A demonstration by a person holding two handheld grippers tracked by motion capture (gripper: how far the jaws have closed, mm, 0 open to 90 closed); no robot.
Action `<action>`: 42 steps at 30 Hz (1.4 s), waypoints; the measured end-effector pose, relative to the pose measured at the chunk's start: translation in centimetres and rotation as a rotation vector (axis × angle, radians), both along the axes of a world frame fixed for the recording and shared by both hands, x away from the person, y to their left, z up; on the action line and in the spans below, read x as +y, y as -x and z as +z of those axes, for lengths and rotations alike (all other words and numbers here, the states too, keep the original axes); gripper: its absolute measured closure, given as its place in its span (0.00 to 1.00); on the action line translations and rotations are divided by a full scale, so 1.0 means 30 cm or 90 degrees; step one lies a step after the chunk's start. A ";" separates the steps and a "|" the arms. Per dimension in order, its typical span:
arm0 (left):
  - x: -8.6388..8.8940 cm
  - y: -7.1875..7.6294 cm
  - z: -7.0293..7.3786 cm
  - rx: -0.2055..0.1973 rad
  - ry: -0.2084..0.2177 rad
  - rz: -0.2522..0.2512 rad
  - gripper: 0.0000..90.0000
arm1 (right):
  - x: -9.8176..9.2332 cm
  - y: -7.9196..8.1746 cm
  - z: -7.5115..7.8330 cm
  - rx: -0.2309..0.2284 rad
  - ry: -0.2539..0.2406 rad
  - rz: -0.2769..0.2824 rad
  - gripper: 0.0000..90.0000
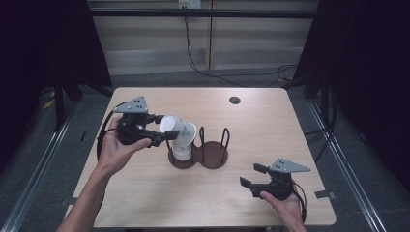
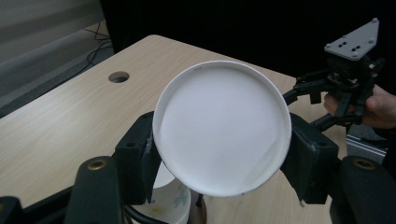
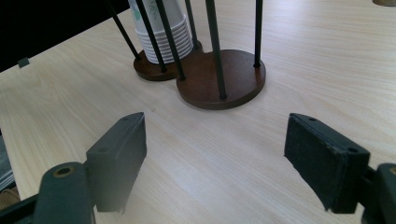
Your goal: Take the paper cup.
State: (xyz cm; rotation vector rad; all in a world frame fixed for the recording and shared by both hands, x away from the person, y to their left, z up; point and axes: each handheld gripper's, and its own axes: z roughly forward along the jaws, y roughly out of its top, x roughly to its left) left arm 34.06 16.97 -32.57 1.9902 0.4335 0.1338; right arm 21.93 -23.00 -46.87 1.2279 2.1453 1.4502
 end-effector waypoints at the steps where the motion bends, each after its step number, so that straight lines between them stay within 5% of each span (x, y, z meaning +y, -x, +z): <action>1: -0.002 0.004 -0.001 0.000 -0.001 -0.005 0.40 | 0.000 0.000 0.000 -0.001 -0.002 -0.001 0.23; 5: -0.015 0.024 -0.010 -0.011 -0.003 -0.015 0.40 | -0.002 -0.001 -0.001 0.000 -0.003 -0.002 0.23; 14: -0.015 0.047 -0.059 0.004 0.011 -0.031 0.40 | -0.001 0.002 0.000 -0.001 -0.003 0.001 0.22; 18: 0.002 0.062 -0.075 0.019 0.042 -0.027 0.40 | 0.001 0.002 0.000 0.000 -0.003 0.004 0.22; 27: 0.010 0.086 -0.124 0.037 0.034 -0.040 0.40 | 0.014 -0.006 -0.003 0.004 -0.009 0.012 0.22; 32: 0.007 0.114 -0.122 0.040 0.053 -0.056 0.40 | 0.018 -0.018 0.016 0.003 0.001 0.009 0.22; 42: 0.008 0.117 -0.193 0.051 0.031 -0.057 0.40 | 0.106 -0.043 0.073 -0.019 0.014 0.081 0.25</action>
